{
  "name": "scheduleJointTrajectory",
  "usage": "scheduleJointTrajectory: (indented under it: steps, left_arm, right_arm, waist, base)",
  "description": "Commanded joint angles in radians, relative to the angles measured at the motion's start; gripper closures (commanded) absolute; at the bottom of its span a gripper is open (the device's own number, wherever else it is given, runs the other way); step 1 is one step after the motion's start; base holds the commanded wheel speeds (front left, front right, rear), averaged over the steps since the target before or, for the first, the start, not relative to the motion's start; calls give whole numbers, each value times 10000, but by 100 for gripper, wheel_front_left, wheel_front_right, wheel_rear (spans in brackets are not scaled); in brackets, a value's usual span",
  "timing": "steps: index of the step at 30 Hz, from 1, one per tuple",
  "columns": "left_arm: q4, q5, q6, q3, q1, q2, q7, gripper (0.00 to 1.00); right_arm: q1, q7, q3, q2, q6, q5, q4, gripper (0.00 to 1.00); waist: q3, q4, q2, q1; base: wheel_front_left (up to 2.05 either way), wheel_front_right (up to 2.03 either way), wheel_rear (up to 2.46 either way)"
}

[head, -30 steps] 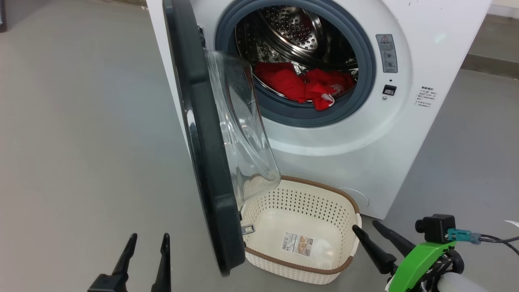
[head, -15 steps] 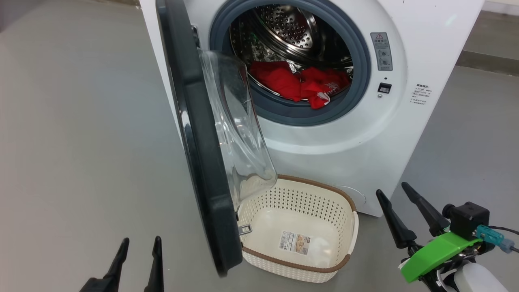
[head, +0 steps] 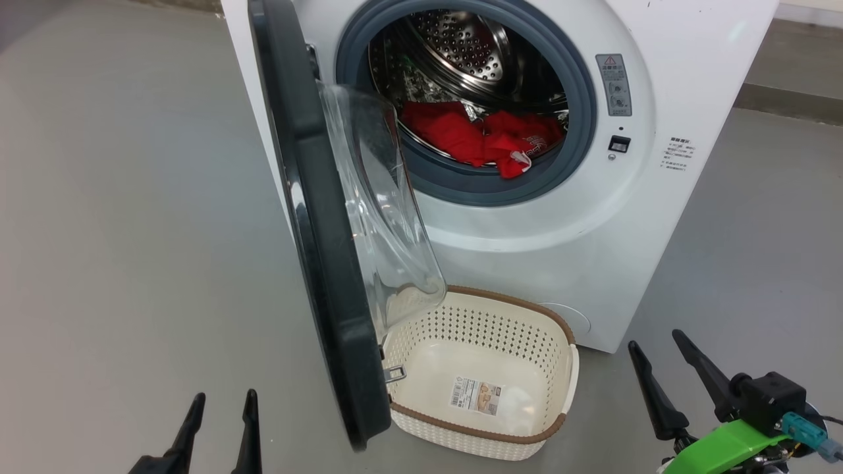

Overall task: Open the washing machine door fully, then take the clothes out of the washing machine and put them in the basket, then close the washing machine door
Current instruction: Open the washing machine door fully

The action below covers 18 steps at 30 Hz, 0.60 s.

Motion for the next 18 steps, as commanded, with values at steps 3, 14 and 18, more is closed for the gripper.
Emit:
scheduleJointTrajectory:
  steps: [3,14,18]
  left_arm:
    - [-185,51,17,317,-184,103,-122,0]
    - [-170,66,84,236,-218,102,-122,0]
    - [-189,80,96,236,-212,101,-122,0]
  right_arm:
    - [106,-119,1,26,16,-265,-258,0]
    - [327,-120,-230,177,16,-406,-113,0]
    - [311,-120,-259,189,16,-452,-105,0]
  waist:
    - [5,-21,0,0]
    - [1,-5,0,0]
    - [-6,-7,0,0]
  base:
    - [0,0,0]
    - [0,0,0]
    - [0,0,0]
